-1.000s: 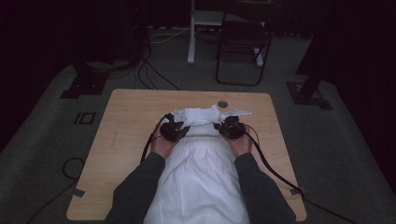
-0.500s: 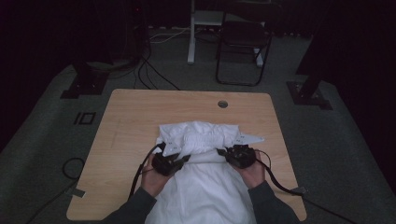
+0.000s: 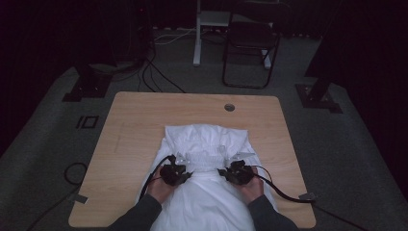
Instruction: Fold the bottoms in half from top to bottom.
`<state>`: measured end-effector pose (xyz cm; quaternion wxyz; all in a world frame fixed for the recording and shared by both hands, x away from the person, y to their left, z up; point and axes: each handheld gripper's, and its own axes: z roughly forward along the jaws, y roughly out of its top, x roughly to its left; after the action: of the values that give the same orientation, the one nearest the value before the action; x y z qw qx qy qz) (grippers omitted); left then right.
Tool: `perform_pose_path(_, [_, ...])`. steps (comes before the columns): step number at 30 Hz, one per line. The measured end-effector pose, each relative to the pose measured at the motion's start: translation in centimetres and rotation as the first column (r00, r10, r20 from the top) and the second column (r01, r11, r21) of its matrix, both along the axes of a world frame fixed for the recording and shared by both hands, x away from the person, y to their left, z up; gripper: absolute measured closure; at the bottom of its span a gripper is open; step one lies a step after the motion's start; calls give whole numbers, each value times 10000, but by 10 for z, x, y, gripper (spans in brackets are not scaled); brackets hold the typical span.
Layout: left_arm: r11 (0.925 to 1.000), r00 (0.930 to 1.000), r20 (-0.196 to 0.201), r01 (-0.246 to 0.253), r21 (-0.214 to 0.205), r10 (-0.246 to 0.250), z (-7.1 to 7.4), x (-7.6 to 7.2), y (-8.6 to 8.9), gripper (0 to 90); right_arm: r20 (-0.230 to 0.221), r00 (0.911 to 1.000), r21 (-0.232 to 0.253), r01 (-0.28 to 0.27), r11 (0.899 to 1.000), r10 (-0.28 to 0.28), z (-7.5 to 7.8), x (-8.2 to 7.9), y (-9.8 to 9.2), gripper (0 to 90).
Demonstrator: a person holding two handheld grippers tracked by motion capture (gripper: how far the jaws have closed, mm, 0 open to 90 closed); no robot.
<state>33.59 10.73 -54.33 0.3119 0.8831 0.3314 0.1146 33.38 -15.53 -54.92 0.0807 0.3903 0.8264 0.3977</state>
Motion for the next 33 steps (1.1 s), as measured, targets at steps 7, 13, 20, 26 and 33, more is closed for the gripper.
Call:
perform_pose_path(7, [9984, 9994, 345, -22, 560, 3, 3, 34, 3, 813, -79, 9992, -114, 385, 9992, -386, -6, 25, 13, 831])
perform_pose_path(13, [9958, 9974, 622, -401, 819, 351, 4, 59, 0, 812, 31, 9981, -243, 624, 9978, -623, -6, 52, 20, 833])
perform_pose_path(20, [9918, 9880, 985, -1226, 356, 1186, 1, 95, -4, 812, 219, 9915, -138, 1286, 9916, -1283, -6, 102, 21, 835])
perform_pose_path(26, [9862, 9809, 1065, -1648, 125, 1626, 0, 108, -7, 812, 229, 9849, -7, 1718, 9851, -1718, -6, 122, 22, 835])
perform_pose_path(33, [9866, 9808, 1112, -1625, 134, 1600, 2, 104, -7, 832, 178, 9888, 3, 1483, 9889, -1483, -3, 122, 19, 838])
